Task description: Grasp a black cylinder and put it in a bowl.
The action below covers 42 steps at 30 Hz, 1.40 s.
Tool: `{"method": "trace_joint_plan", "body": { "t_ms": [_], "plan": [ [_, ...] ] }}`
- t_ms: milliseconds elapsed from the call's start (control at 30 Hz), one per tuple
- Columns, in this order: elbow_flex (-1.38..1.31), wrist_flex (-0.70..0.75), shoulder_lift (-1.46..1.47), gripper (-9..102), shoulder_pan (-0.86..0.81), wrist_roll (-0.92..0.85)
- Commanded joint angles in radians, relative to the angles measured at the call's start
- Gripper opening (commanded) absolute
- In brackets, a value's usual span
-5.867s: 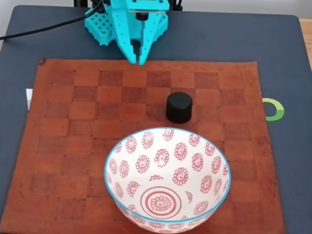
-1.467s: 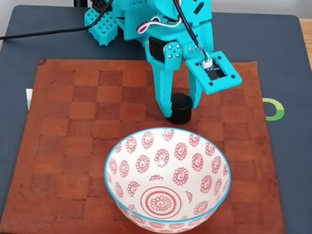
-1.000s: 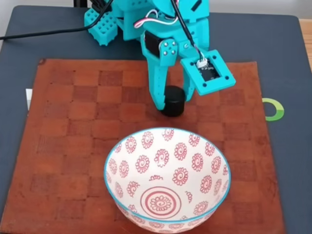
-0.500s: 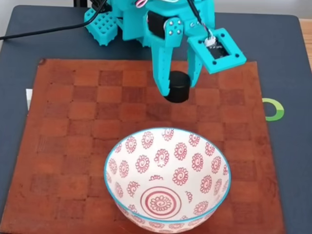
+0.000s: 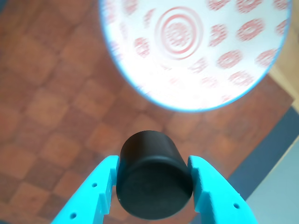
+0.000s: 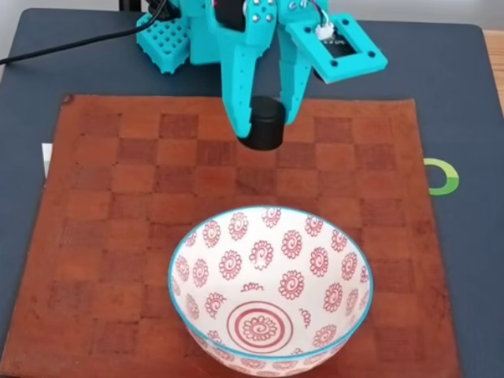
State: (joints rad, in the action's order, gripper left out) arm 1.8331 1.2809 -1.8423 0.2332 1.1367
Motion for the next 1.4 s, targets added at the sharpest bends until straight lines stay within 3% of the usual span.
{"method": "trace_joint_plan", "body": {
  "t_ms": [0, 667, 933, 1367],
  "plan": [
    [-0.179, 0.040, 0.078, 14, -0.023, -0.041],
    [-1.111, 0.327, 0.769, 15, -0.012, -0.117],
    [-1.126, 0.339, 0.816, 30, -0.012, -0.103],
    [-1.005, 0.337, 0.750, 24, -0.025, -0.060]
  ]
}}
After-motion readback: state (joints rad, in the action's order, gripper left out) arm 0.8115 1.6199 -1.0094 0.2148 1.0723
